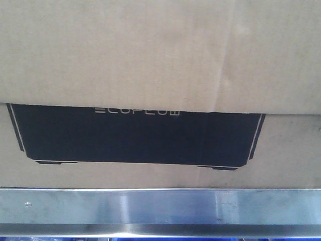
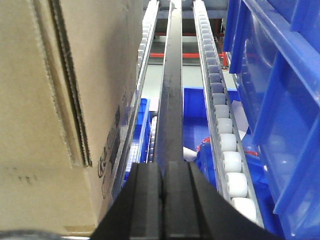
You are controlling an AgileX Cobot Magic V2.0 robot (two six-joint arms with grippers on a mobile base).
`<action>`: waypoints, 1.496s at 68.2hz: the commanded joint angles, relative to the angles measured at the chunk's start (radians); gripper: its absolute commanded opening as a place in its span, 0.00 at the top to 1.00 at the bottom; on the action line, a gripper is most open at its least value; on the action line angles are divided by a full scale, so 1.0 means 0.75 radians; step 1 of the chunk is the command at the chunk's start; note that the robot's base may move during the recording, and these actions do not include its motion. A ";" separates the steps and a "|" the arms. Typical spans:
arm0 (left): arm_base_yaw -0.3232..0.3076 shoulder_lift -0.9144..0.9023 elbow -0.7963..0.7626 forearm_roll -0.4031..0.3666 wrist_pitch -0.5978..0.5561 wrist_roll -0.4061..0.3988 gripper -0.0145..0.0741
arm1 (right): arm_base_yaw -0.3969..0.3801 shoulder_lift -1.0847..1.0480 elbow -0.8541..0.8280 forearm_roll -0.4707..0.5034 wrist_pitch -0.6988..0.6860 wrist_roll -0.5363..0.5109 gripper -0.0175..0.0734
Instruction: Grab box from left shelf to table start
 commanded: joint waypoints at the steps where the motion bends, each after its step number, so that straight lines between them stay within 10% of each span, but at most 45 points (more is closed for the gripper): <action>1: -0.010 -0.021 -0.005 0.003 -0.124 0.002 0.95 | -0.001 -0.006 0.002 -0.001 -0.123 -0.001 0.74; 55: -0.010 -0.021 -0.038 0.003 -0.319 0.002 0.95 | -0.001 -0.006 0.002 -0.001 -0.126 -0.001 0.74; 93: -0.018 0.273 -0.718 0.156 -0.048 0.002 0.93 | -0.001 -0.006 0.002 -0.001 -0.126 -0.001 0.74; 102: -0.048 0.381 -0.823 0.179 0.006 0.002 0.73 | -0.001 -0.006 0.002 -0.001 -0.126 -0.001 0.74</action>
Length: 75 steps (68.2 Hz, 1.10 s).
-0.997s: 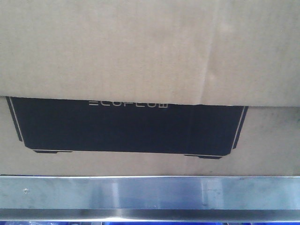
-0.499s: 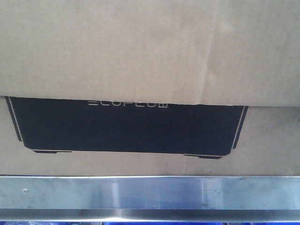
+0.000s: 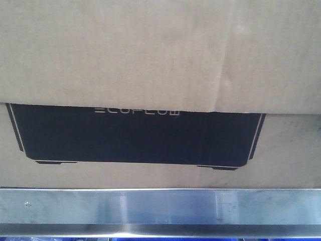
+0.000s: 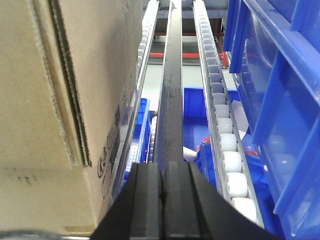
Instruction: Grab box from left shelf to table start
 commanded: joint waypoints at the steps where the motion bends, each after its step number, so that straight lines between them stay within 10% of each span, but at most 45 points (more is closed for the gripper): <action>1: -0.024 0.089 -0.097 0.014 -0.065 0.002 0.68 | -0.001 -0.006 0.002 -0.001 -0.126 -0.001 0.74; 12: -0.051 0.202 -0.207 0.014 0.032 0.002 0.42 | -0.001 -0.006 0.002 -0.001 -0.126 -0.001 0.74; 36: -0.094 0.601 -0.756 -0.070 0.739 0.002 0.43 | -0.001 -0.006 0.002 -0.001 -0.126 -0.001 0.74; 75: -0.170 1.224 -1.156 -0.137 1.233 -0.036 0.43 | -0.001 -0.006 0.002 -0.001 -0.190 -0.002 0.74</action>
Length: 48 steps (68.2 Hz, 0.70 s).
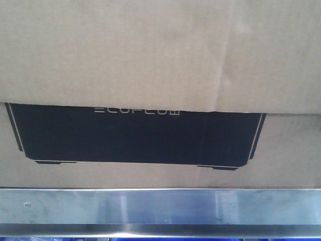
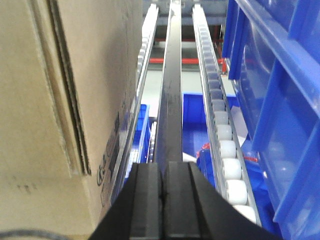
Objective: Grab box from left shelf to table start
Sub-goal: 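Close both grippers on the box's side walls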
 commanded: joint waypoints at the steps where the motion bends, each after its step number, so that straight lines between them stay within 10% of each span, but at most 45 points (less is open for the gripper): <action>1: -0.010 0.032 -0.070 -0.013 -0.046 -0.039 0.43 | -0.001 -0.006 0.002 -0.001 -0.154 -0.002 0.74; 22: -0.010 0.148 -0.127 0.062 0.041 -0.047 0.43 | -0.001 -0.006 -0.103 -0.001 -0.204 -0.002 0.74; 48: -0.010 0.265 -0.178 0.104 0.131 -0.079 0.43 | -0.001 0.009 -0.489 -0.001 0.169 -0.002 0.68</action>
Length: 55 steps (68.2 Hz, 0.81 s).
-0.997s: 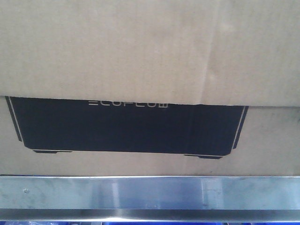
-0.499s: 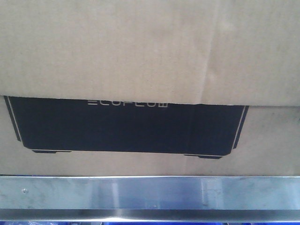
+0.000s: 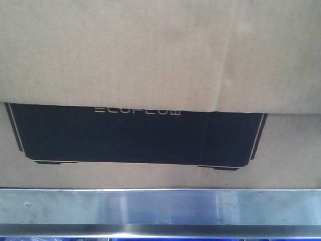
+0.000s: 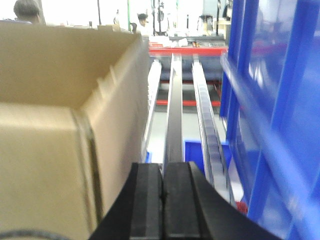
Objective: Grab box from left shelf to table start
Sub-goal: 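Close both grippers on the box's side walls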
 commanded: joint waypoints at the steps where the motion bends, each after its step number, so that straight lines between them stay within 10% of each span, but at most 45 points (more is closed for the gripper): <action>1: -0.010 -0.016 -0.048 0.010 -0.029 -0.016 0.43 | -0.001 0.016 -0.144 -0.001 0.014 -0.002 0.65; 20: -0.005 -0.002 -0.048 0.011 -0.026 -0.016 0.43 | -0.001 0.271 -0.508 0.008 0.398 -0.011 0.13; 55: -0.005 0.001 -0.048 0.011 -0.003 -0.016 0.43 | -0.001 1.189 -1.292 0.148 1.003 -0.031 0.13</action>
